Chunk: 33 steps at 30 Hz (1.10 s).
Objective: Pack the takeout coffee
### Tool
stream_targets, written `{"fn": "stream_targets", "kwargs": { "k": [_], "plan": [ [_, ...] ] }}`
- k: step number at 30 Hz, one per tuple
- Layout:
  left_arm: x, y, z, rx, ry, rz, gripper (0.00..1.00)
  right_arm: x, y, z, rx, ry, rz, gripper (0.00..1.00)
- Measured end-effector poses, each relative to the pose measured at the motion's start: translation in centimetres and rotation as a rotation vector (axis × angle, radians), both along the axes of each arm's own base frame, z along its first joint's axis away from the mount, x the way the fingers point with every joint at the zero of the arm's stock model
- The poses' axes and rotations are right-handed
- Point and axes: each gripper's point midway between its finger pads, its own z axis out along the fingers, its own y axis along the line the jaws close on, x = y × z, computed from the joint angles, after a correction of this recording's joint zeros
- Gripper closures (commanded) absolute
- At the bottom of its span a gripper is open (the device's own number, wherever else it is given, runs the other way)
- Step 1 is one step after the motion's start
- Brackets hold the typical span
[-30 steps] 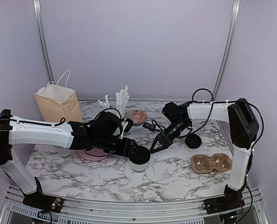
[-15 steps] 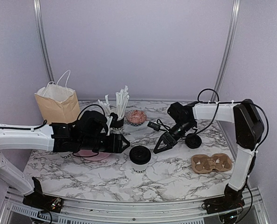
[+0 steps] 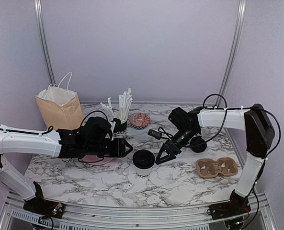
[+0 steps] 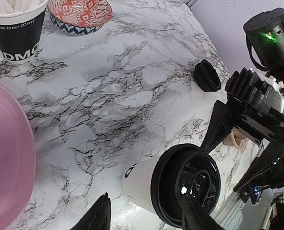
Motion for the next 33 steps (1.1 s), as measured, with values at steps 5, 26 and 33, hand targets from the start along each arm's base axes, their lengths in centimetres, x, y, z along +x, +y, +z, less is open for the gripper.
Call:
{"fn": "stream_targets", "kwargs": {
  "k": [5,26,33],
  "plan": [
    [0.3,-0.5,-0.6,-0.009,0.007,-0.006,0.57,0.1,0.0,-0.8,-0.016,0.016,-0.003,0.37],
    [-0.2,-2.5,-2.3,-0.065,0.06,-0.081,0.59,0.8,0.5,-1.6,-0.028,0.023,-0.006,0.36],
    [-0.2,-2.6,-2.3,-0.073,0.059,-0.08,0.51,0.8,0.5,-2.6,-0.047,0.048,-0.006,0.38]
  ]
}}
